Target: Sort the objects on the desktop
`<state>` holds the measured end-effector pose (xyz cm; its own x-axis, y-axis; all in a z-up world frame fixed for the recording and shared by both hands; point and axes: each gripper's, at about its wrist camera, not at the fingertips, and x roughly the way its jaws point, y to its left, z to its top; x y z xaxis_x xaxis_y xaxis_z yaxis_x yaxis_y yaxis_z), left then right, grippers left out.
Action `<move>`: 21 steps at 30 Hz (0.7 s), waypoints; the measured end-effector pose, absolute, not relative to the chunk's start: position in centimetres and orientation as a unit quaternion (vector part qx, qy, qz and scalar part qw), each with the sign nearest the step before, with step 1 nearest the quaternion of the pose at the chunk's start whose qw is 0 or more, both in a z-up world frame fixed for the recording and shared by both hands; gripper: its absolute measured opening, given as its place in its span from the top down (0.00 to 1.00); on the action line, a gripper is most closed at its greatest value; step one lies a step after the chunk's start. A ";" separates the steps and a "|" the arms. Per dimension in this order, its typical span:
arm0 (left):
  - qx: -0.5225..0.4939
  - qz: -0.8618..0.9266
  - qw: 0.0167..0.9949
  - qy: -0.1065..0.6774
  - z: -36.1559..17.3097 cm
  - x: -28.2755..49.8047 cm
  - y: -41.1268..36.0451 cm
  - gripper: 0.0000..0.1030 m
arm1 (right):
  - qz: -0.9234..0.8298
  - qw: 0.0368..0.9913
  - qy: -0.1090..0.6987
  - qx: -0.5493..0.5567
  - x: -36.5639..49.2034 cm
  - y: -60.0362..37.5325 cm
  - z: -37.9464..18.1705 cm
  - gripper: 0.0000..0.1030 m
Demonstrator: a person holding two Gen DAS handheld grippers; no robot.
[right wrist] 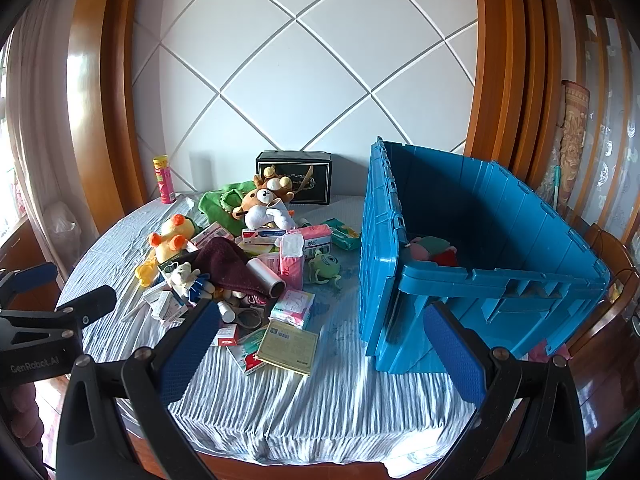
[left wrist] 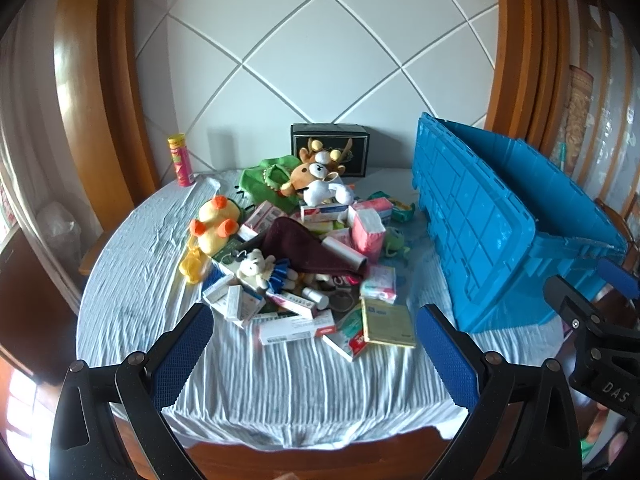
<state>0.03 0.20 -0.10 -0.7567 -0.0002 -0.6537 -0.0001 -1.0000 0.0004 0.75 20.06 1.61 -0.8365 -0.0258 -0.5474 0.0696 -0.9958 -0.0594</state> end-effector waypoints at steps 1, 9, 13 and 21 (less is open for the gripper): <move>0.350 -0.937 0.000 0.000 -0.1 0.0 0.3 0.00 | -0.957 0.026 0.038 0.285 0.8 20.1 1.7 0.00; 0.355 -0.935 0.002 0.006 -0.4 -0.2 0.1 0.00 | -0.957 0.027 0.036 0.287 0.8 20.5 1.6 0.00; 0.348 -0.937 0.004 -0.005 -0.4 0.1 0.2 0.00 | -0.956 0.024 0.036 0.290 0.6 20.4 1.7 0.00; 0.351 -0.936 0.005 -0.001 -0.6 0.1 -0.1 0.00 | -0.956 0.022 0.036 0.289 0.5 20.1 1.7 0.00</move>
